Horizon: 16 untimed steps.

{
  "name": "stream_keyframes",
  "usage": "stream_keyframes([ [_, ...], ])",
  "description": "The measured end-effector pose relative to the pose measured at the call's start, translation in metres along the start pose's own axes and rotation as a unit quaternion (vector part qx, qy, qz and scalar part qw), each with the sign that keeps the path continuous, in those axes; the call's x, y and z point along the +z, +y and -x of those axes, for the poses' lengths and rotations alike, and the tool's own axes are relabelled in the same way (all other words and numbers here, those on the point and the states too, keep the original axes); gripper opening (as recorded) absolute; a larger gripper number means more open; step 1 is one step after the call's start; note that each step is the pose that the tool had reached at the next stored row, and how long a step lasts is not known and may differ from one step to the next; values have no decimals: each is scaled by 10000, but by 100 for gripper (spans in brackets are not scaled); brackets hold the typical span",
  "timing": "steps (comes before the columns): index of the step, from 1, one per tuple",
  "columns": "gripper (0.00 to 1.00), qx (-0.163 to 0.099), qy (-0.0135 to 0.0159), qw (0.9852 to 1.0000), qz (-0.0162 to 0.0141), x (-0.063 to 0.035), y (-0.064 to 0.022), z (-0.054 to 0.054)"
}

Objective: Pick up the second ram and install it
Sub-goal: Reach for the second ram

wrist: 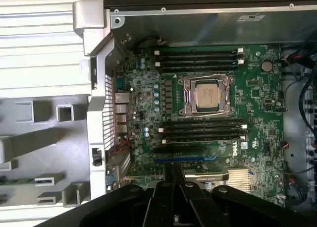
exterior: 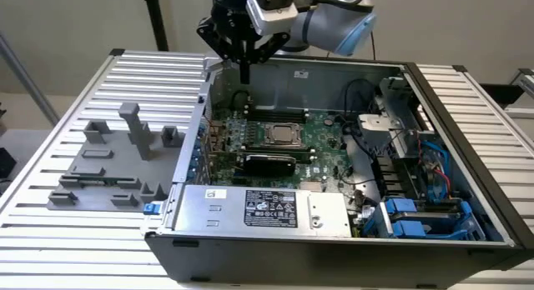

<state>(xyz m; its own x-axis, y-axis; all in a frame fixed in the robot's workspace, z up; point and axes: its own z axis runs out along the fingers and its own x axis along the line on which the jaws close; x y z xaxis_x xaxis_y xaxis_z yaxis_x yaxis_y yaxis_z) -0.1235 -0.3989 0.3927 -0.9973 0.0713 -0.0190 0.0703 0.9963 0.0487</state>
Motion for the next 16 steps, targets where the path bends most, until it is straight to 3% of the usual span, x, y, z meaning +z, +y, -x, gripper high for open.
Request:
stream_keyframes([
  [16,0,0,0,10000,0,-18,-108,-695],
])
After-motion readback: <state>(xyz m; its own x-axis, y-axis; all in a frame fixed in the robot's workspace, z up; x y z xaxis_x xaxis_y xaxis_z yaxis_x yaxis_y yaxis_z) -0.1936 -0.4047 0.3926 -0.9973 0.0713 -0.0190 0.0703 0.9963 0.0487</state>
